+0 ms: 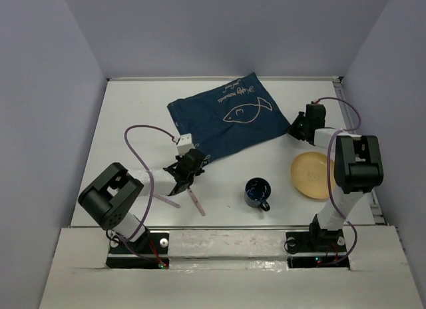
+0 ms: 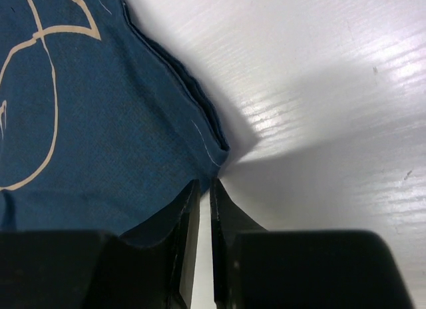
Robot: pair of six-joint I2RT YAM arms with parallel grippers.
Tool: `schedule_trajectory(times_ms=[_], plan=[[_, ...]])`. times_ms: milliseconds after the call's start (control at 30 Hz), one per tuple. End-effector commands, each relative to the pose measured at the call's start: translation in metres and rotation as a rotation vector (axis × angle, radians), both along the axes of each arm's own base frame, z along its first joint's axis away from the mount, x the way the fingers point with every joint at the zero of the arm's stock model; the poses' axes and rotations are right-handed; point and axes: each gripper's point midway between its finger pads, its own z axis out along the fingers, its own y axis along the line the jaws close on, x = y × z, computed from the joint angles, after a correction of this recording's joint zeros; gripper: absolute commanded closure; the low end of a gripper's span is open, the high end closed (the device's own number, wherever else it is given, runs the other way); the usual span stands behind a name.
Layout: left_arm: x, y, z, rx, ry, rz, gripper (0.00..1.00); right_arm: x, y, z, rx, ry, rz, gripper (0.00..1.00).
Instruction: Set the dinner table for one person
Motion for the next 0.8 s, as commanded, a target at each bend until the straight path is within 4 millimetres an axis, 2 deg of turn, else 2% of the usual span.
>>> schedule_trajectory(times_ms=[0,33,200,300,333,367,400,467,567,600,667,700,767], plan=[[0.015,0.002,0.018,0.020,-0.082,0.029,1.00,0.005,0.001,0.031,0.009,-0.103,0.001,0.89],[0.016,0.002,0.019,0.024,-0.087,0.031,1.00,0.005,0.002,0.031,0.010,-0.104,0.002,0.89],[0.030,-0.003,0.071,-0.038,-0.189,0.015,1.00,-0.002,0.004,0.054,0.020,-0.156,0.014,1.00],[0.041,-0.002,0.117,-0.101,-0.272,0.026,1.00,-0.009,0.008,0.070,0.029,-0.195,0.030,1.00],[0.043,-0.003,0.129,-0.122,-0.291,0.023,1.00,-0.013,0.008,0.084,0.030,-0.227,0.031,1.00],[0.047,-0.002,0.153,-0.154,-0.333,0.024,1.00,-0.016,0.007,0.091,0.026,-0.245,0.028,1.00],[0.053,0.001,0.170,-0.180,-0.358,0.028,1.00,-0.021,0.006,0.108,0.018,-0.287,0.024,1.00],[0.056,0.006,0.194,-0.221,-0.400,0.028,1.00,-0.026,0.004,0.125,0.005,-0.326,0.020,1.00],[0.056,0.011,0.209,-0.243,-0.428,0.034,1.00,-0.030,0.000,0.140,-0.013,-0.349,0.009,1.00],[0.056,0.011,0.207,-0.242,-0.424,0.031,1.00,-0.029,0.000,0.136,-0.016,-0.331,0.010,0.94],[0.053,0.009,0.194,-0.243,-0.397,0.023,1.00,-0.025,0.000,0.115,-0.016,-0.261,0.014,0.75],[0.051,0.010,0.189,-0.247,-0.389,0.025,1.00,-0.024,0.000,0.107,-0.017,-0.241,0.015,0.56],[0.047,0.010,0.172,-0.250,-0.364,0.019,1.00,-0.022,0.008,0.085,-0.029,-0.189,0.036,0.36]])
